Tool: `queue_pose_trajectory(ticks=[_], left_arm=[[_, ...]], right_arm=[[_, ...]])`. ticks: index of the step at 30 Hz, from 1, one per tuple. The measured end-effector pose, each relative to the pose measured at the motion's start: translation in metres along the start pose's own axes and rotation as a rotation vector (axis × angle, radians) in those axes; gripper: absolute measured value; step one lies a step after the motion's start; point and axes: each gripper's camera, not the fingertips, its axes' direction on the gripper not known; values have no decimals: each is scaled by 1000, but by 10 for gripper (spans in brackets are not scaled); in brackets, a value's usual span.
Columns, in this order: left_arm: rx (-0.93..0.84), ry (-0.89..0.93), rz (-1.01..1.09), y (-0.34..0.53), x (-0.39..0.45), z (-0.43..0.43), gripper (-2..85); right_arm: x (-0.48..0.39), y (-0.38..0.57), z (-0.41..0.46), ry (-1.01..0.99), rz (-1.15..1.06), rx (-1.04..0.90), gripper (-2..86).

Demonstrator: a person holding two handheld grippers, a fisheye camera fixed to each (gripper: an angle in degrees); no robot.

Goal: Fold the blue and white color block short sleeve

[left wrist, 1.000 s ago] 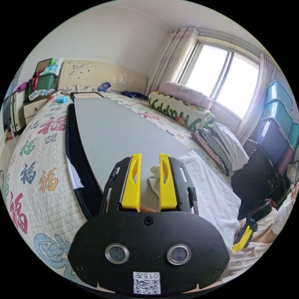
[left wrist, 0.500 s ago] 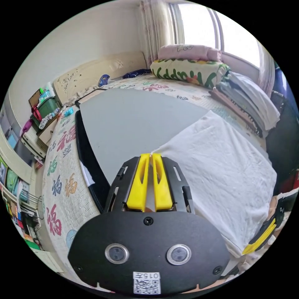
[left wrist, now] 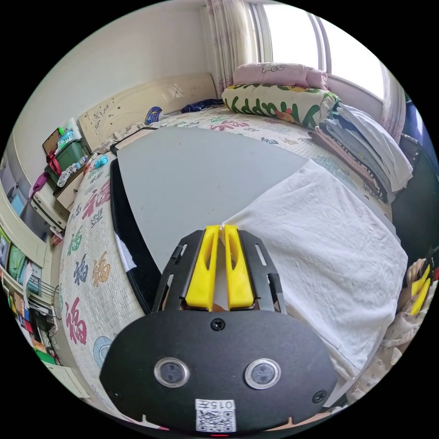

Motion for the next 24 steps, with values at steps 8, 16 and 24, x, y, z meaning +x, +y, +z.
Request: queue_pose_trajectory(ticks=[8,16,24], left_arm=[[3,-2,-16,26,-18,43,19],[42,190,-91,48,-95,92,65],[25,391,-156,48,-178,159,150]], right_arm=[[-7,-16,-29,103,107,-139,56],[36,-100,-112,-76,264,-36,79],[155,-191,-108,-224,596,-59,129]])
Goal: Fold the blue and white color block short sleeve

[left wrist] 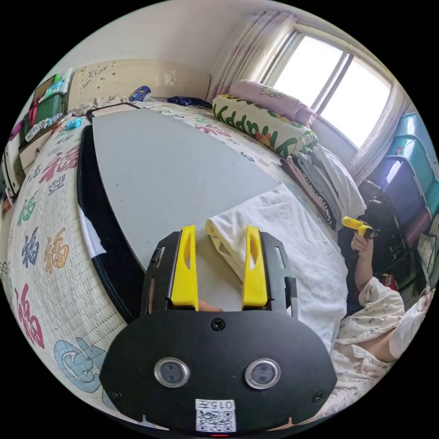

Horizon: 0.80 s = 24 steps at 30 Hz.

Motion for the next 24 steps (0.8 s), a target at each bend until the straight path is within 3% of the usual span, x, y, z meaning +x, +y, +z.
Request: queue_pose_trajectory(ticks=[14,24], left_arm=[[-44,18,67,-98,-107,-8,119],[-85,30,135,-202,-161,-74,70]], right_arm=[[-40,-142,124,218,130,-303,138],[-86,-99,135,196,104,-309,72]])
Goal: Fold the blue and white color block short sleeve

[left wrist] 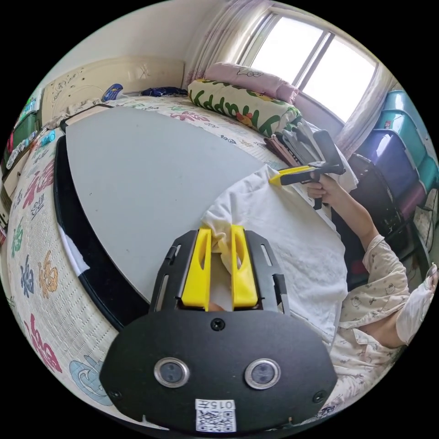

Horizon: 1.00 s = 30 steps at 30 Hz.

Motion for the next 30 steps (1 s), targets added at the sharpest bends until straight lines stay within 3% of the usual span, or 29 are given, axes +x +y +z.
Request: queue_pose_trajectory(ticks=[4,9,11,17,24,30], left_arm=[[83,-89,55,-35,10,-91,53],[371,-71,158,-70,86,-275,45],[499,-88,279,-92,154,-365,41],[692,-188,531,-191,326,-518,33],[843,-38,594,-357,414,-568,21],[817,146,553,-544,404,-527,17]], right_arm=[[-33,60,-35,-101,-36,126,52],[-109,175,-134,1,-245,372,50],[-144,247,-189,55,-341,547,50],[-203,403,-297,307,-421,834,49],[-203,495,-381,570,-375,1023,50],[-131,473,-393,823,-266,969,51]])
